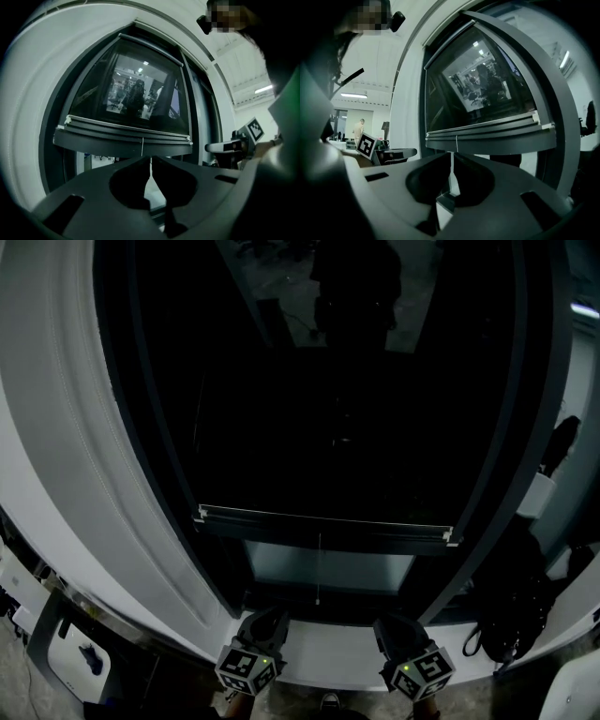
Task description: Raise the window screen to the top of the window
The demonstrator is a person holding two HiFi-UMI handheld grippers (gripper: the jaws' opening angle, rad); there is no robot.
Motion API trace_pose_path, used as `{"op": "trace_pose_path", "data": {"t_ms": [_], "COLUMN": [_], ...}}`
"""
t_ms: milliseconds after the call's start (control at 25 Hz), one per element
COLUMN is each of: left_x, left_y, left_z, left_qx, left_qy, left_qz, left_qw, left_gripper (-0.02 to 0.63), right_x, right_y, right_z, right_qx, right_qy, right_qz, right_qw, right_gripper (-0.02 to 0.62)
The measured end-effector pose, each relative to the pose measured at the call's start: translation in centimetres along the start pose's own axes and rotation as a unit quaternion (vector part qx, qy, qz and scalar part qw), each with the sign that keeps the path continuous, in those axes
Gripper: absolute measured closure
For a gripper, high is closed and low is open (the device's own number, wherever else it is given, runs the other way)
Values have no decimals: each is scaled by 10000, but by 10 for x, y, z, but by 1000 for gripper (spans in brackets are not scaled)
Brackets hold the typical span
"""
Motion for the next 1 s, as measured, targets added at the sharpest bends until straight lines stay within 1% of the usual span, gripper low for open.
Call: {"op": "trace_pose_path", "data": {"t_ms": [160,280,400,480,560,720,800,840,880,920,1000], "left_x": [-17,-25,-41,-49,-54,-66,-72,-73,-74,-75,-79], "left_y": [30,47,60,67,73,85,93,98,103,108,119], "left_z": [18,33,51,62,72,90,93,94,93,92,92], "left_qx": [110,111,313,309,246,-7,-276,-460,-675,-914,-1392], "left_qy": [389,713,973,1131,1376,1962,2375,2629,2902,3182,3712], "left_qz": [247,361,492,534,574,651,633,597,549,507,471], "left_qw": [9989,9967,9935,9917,9885,9784,9689,9619,9530,9423,9168], "left_gripper": [604,604,604,604,604,604,603,597,594,588,575], "right_x": [35,56,73,79,83,91,93,94,94,94,94], "right_y": [19,34,52,63,72,89,98,101,103,106,112], "right_z": [21,35,50,62,69,77,80,80,80,81,81], "right_qx": [16,-25,-29,-64,-197,-462,-660,-811,-981,-1144,-1412], "right_qy": [-411,-913,-1348,-1664,-2028,-2647,-2983,-3180,-3368,-3533,-3784], "right_qz": [182,247,304,341,380,394,380,361,336,310,278], "right_qw": [9990,9955,9904,9854,9783,9624,9514,9439,9358,9280,9144], "right_gripper": [584,583,575,563,552,541,541,541,541,541,541]}}
Point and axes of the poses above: the fingertips, and each gripper's own axes: y forward along the fingers, x to its right, z out of its top, the point moved 7 cm from there along -y, backward along the fingers, and after that the axes turned 6 degrees about -x, right-handed, at the moved point
